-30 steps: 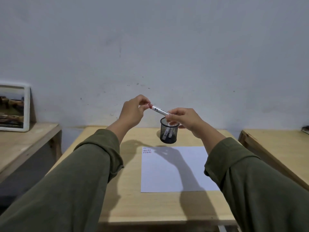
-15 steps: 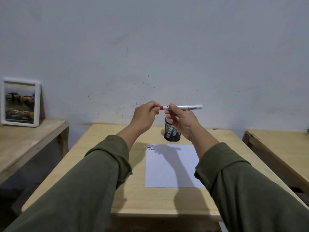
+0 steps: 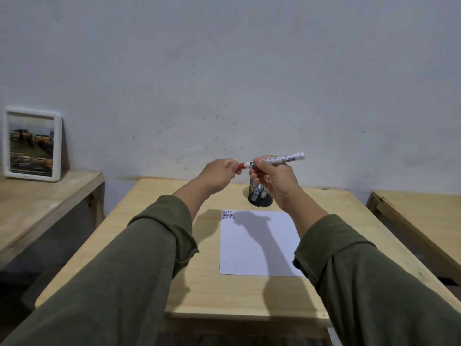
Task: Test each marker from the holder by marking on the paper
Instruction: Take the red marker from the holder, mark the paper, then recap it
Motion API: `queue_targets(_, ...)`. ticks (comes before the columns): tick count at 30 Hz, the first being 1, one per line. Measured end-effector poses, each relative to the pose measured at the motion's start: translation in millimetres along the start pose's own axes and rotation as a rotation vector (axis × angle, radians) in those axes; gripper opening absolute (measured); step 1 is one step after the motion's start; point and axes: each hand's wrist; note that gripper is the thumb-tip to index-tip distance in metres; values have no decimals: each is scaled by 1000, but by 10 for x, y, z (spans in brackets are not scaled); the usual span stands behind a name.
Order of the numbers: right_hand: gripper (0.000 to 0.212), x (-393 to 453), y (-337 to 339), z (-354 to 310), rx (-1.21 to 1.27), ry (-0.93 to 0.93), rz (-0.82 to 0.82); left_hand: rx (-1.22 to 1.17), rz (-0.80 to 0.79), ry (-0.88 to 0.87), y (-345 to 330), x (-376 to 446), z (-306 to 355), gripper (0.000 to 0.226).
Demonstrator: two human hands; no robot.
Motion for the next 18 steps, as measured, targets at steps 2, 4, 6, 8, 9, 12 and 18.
queue_targets(2, 9, 20, 47, 30, 62, -10, 18, -135, -24, 150, 77, 18, -116, 34)
queue_targets(4, 11, 54, 122, 50, 98, -28, 49, -64, -25, 196, 173, 26, -293, 31)
queue_targets(6, 11, 80, 183, 100, 88, -58, 64, 136, 30, 139, 234, 11, -484, 29)
queue_targets(8, 10, 104, 195, 206, 70, -95, 65, 153, 104, 139, 213, -14, -633, 26)
queue_targets(9, 11, 110, 187, 270, 67, -115, 65, 123, 138, 146, 178, -21, -693, 25)
queue_targets(12, 11, 141, 163, 454, 57, -164, 81, 40, 207, 203, 65, -23, -846, 20)
queue_targets(18, 12, 136, 238, 554, 46, -164, 115, -1, 299, 276, -96, -28, -986, 10)
Point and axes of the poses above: each hand's wrist, its own x-axis towards the middle knuckle, its own y-axis out of the back of the hand, z = x × y, and after that the axes turned 9 degrees about z, right-handed
